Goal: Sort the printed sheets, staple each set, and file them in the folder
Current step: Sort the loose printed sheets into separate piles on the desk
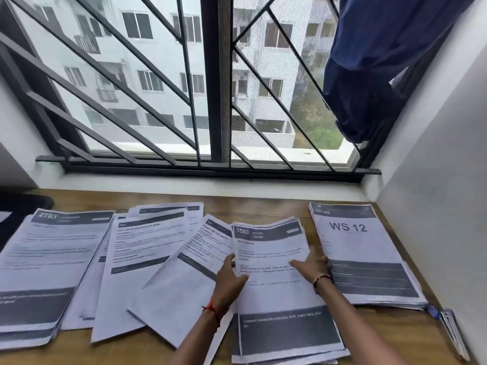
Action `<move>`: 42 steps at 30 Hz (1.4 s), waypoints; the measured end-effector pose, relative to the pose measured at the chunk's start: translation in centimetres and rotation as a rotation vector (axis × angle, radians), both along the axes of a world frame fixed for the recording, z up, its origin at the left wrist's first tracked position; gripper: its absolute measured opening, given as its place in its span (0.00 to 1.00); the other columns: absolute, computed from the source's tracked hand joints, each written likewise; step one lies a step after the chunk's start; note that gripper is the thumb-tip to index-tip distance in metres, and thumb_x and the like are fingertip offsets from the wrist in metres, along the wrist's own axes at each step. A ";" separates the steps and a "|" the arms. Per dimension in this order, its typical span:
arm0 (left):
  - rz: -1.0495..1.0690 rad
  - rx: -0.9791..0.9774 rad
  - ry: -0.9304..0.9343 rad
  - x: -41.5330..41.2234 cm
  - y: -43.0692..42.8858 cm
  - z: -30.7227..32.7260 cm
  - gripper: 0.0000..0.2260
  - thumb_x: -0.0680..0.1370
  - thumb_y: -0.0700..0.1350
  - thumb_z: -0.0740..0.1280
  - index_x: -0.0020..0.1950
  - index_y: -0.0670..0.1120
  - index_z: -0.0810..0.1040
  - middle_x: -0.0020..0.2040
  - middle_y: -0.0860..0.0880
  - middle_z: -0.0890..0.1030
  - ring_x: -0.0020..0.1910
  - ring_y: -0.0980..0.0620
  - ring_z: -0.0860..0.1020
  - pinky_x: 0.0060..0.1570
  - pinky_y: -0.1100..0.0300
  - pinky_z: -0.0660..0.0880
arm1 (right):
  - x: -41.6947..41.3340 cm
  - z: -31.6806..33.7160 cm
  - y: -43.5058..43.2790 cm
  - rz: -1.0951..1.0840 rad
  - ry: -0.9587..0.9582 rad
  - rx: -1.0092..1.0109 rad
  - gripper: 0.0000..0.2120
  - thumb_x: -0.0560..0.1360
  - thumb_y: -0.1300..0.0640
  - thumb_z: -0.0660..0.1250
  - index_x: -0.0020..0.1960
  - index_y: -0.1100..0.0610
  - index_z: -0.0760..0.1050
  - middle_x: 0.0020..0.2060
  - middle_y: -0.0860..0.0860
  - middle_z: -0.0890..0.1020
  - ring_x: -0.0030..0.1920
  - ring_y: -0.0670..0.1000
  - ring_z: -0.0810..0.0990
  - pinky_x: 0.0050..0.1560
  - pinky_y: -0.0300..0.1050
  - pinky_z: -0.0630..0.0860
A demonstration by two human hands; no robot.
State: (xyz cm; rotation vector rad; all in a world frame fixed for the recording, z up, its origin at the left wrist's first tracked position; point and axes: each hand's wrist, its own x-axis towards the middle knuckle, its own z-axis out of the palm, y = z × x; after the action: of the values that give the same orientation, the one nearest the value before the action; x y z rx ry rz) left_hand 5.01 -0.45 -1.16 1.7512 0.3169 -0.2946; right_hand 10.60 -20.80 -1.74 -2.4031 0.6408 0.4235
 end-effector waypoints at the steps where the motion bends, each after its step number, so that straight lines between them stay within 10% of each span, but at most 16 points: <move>1: -0.017 -0.021 0.004 0.0 0.1 0.1 0.22 0.72 0.34 0.68 0.63 0.48 0.67 0.58 0.49 0.76 0.54 0.50 0.76 0.52 0.59 0.75 | 0.2 -0.3 -0.2 -0.044 -0.014 0.032 0.39 0.68 0.47 0.72 0.71 0.57 0.58 0.68 0.62 0.65 0.67 0.63 0.66 0.66 0.53 0.67; 8: -0.112 -0.081 -0.018 0.3 0.1 0.2 0.29 0.64 0.47 0.66 0.64 0.54 0.62 0.64 0.49 0.73 0.61 0.47 0.75 0.62 0.46 0.73 | -0.1 -0.7 -0.1 -0.123 -0.146 0.310 0.15 0.66 0.68 0.69 0.53 0.66 0.75 0.46 0.58 0.81 0.44 0.55 0.78 0.45 0.45 0.74; 17: -0.085 -0.006 -0.369 3.7 0.2 5.0 0.14 0.77 0.36 0.61 0.59 0.48 0.63 0.53 0.50 0.75 0.51 0.51 0.78 0.43 0.64 0.79 | 1.0 6.6 2.0 -0.247 -0.610 0.348 0.11 0.67 0.70 0.65 0.49 0.65 0.79 0.35 0.53 0.77 0.32 0.50 0.72 0.21 0.27 0.63; 24: -0.040 0.018 -0.792 4.8 -0.8 8.7 0.19 0.77 0.44 0.62 0.65 0.41 0.62 0.52 0.54 0.72 0.51 0.56 0.77 0.43 0.62 0.80 | -0.8 11.2 2.7 -0.375 -1.144 0.494 0.10 0.67 0.67 0.67 0.49 0.66 0.77 0.42 0.52 0.80 0.41 0.49 0.76 0.36 0.27 0.70; 32: -0.005 -0.001 -0.561 2.4 -0.9 2.4 0.17 0.77 0.47 0.64 0.61 0.40 0.68 0.50 0.52 0.79 0.49 0.53 0.80 0.39 0.68 0.78 | -4.9 4.3 2.7 -0.283 -0.857 0.398 0.17 0.72 0.67 0.68 0.60 0.67 0.73 0.51 0.59 0.81 0.52 0.54 0.78 0.52 0.40 0.71; 37: 0.048 0.065 -0.545 3.3 -1.2 4.0 0.08 0.79 0.35 0.60 0.58 0.39 0.67 0.46 0.52 0.75 0.43 0.59 0.76 0.36 0.73 0.76 | -3.8 5.7 2.5 -0.198 -0.844 0.338 0.09 0.71 0.67 0.68 0.51 0.67 0.77 0.40 0.54 0.80 0.44 0.56 0.80 0.42 0.41 0.70; 42: -0.033 0.014 -0.391 4.7 -0.6 4.9 0.13 0.77 0.37 0.63 0.58 0.47 0.63 0.54 0.46 0.77 0.51 0.46 0.78 0.47 0.51 0.80 | -2.6 7.3 0.4 -0.207 -0.799 0.419 0.12 0.68 0.70 0.69 0.51 0.64 0.77 0.42 0.54 0.80 0.44 0.56 0.80 0.39 0.40 0.75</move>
State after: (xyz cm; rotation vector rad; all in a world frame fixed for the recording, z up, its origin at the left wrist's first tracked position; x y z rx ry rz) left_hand 9.68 -1.05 3.78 1.7840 0.0069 0.0300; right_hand 7.96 -20.35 5.55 -1.8532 0.3708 -0.4422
